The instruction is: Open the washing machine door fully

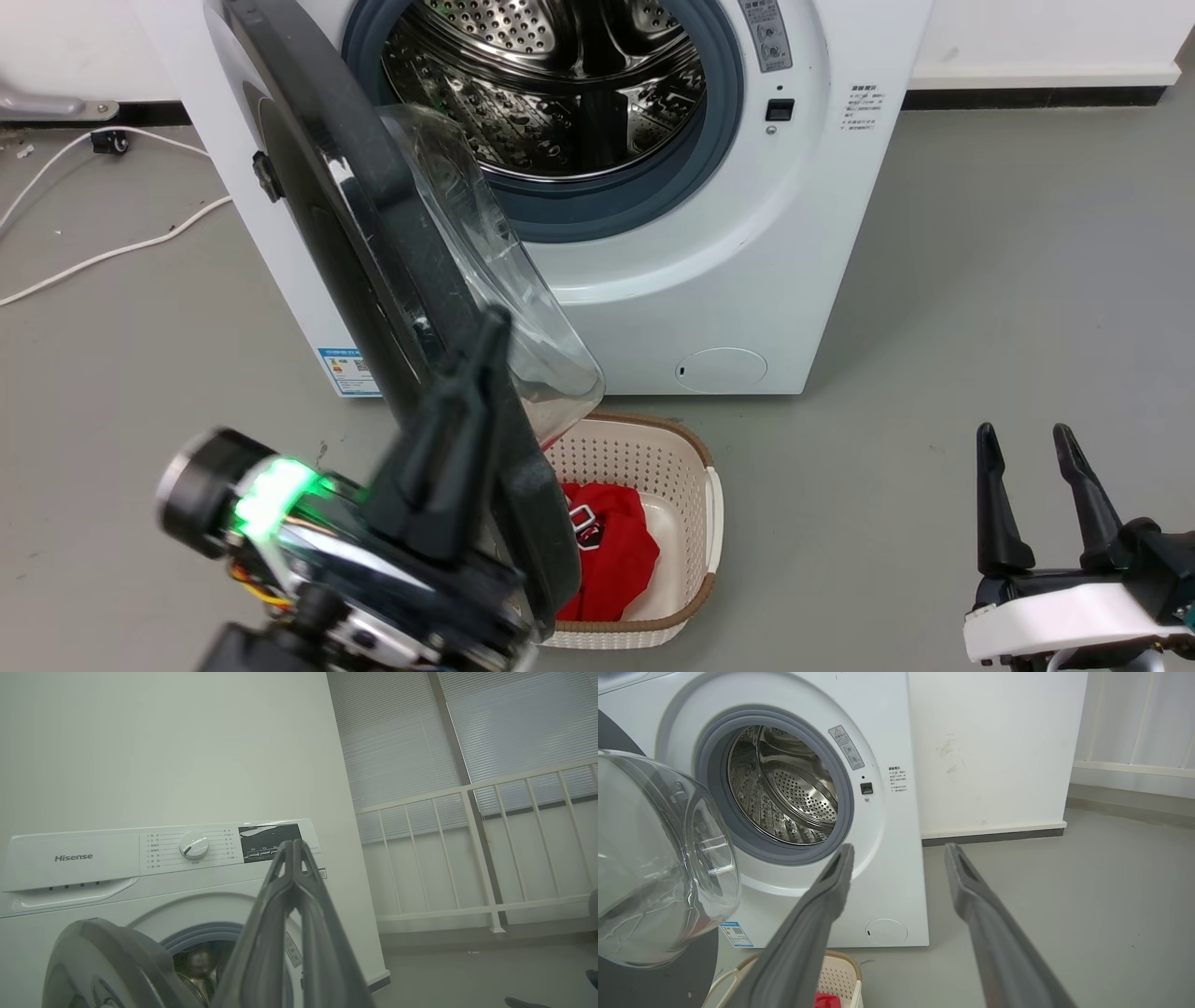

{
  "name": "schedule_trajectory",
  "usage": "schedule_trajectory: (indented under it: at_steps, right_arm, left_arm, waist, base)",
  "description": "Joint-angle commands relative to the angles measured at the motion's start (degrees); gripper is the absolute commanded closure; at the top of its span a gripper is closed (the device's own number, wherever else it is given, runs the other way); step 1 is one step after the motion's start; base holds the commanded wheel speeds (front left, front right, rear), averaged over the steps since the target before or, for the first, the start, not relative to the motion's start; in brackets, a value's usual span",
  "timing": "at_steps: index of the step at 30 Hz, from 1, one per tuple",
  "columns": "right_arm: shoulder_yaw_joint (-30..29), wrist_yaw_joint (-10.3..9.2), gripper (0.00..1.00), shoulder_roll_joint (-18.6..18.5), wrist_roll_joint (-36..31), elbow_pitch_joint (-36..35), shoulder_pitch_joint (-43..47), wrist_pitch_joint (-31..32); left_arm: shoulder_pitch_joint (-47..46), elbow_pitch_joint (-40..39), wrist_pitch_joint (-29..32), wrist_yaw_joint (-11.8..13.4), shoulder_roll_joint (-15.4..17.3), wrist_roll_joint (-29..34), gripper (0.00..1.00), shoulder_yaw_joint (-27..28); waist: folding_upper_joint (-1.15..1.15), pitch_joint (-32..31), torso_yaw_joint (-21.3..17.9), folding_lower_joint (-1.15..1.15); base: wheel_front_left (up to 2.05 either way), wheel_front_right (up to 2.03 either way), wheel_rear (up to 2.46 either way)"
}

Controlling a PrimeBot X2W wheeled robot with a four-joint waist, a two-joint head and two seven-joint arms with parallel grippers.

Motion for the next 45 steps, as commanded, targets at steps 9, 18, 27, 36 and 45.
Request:
schedule_trajectory:
  at_steps: [9, 18, 27, 36, 45]
  right_arm:
    - [0.22, -0.02, 0.00, 0.09, 0.75, 0.62, -0.14, -0.13]
    - [0.65, -0.02, 0.00, 0.09, 0.97, 1.22, 0.34, -0.14]
    - [1.87, -0.02, 0.00, 0.09, 1.76, 2.17, -0.32, -0.14]
    - [2.46, -0.02, 0.00, 0.08, 2.69, 2.96, -0.41, -0.14]
    - [2.13, -0.02, 0.00, 0.08, 3.26, 3.33, -0.08, -0.14]
  left_arm:
    - [8.21, 10.81, -0.10, 0.03, 5.85, -2.77, 1.00, -10.89]
    - [10.41, 21.91, 1.23, 0.48, 4.79, -5.36, 1.00, -14.18]
    - [3.24, 31.42, 1.19, 2.28, -0.17, -5.47, 1.00, -13.75]
    - [1.32, 35.20, 0.55, 5.64, -2.19, -6.64, 1.00, -10.80]
    - [3.48, 32.83, 0.21, 7.74, -0.90, -7.30, 1.00, -8.56]
  waist:
    - [0.00, -0.33, 0.41, 0.00]
    - [0.00, -0.53, 1.02, 0.00]
    - [0.00, 0.02, 0.83, 0.00]
    - [0.00, 0.20, -0.03, 0.00]
    - [0.00, 0.36, 2.28, 0.00]
  base:
    - [0.00, 0.00, 0.00]
    - [0.00, 0.00, 0.00]
    - [0.00, 0.00, 0.00]
    - [0.00, 0.00, 0.00]
    - [0.00, 0.00, 0.00]
